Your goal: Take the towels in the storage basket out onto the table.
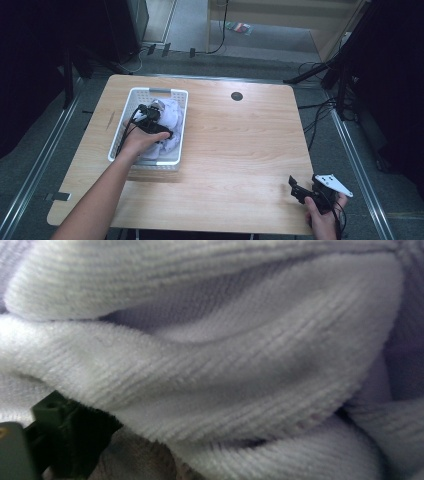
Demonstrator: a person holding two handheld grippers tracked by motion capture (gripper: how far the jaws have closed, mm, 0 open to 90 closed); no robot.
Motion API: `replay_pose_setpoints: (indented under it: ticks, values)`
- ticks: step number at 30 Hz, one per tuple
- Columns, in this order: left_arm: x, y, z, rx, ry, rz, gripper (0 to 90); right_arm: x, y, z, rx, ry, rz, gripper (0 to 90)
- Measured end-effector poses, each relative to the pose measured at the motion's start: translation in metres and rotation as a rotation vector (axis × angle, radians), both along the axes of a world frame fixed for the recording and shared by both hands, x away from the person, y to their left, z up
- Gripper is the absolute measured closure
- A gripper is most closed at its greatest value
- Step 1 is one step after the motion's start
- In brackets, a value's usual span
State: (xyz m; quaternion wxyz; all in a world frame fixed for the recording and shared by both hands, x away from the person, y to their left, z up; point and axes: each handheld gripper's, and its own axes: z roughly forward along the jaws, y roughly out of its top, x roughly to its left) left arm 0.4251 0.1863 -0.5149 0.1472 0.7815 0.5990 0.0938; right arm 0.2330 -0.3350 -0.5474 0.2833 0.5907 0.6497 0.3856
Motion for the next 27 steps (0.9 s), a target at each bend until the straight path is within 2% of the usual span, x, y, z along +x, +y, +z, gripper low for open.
replay_pose_setpoints:
  ticks: [2, 5, 6, 8, 9, 10, 13, 14, 18, 24, 27]
  values:
    - [0.000, 0.001, 0.001, -0.001, 0.008, 0.001, 4.1, 0.000, 0.000, 0.000, 0.000, 0.002, 0.001, 13.3]
    - [-0.001, 0.002, 0.001, -0.014, 0.000, 0.001, 14.3, 0.000, 0.000, 0.000, 0.000, 0.001, 0.001, 13.3]
    - [-0.002, 0.002, 0.002, -0.011, -0.009, -0.014, 14.3, 0.000, 0.000, 0.000, 0.000, 0.002, 0.001, 13.3]
    - [-0.003, 0.003, 0.005, -0.017, -0.010, -0.032, 23.8, 0.000, 0.000, 0.000, -0.001, 0.003, 0.001, 13.3]
    - [-0.003, 0.006, 0.007, -0.028, -0.025, -0.038, 32.4, 0.000, 0.000, 0.000, -0.002, 0.003, 0.001, 13.3]
    - [-0.003, 0.009, 0.008, -0.039, -0.028, -0.040, 45.5, 0.001, 0.000, 0.000, -0.002, 0.003, 0.003, 13.3]
    - [-0.004, 0.015, 0.008, -0.066, -0.031, -0.051, 60.0, 0.000, 0.001, 0.000, -0.004, 0.002, 0.003, 13.3]
    - [-0.004, 0.016, 0.009, -0.078, -0.033, -0.054, 61.9, 0.000, 0.000, 0.000, -0.001, 0.004, 0.003, 13.3]
    - [-0.006, 0.014, 0.013, -0.065, -0.051, -0.063, 67.9, 0.001, 0.000, 0.000, 0.001, 0.008, 0.004, 13.3]
    - [-0.009, 0.018, 0.020, -0.075, -0.067, -0.078, 68.9, 0.001, 0.000, 0.000, 0.002, 0.009, 0.003, 13.3]
    - [-0.012, 0.019, 0.027, -0.076, -0.087, -0.077, 68.8, 0.001, 0.000, 0.000, 0.001, 0.010, 0.003, 13.3]
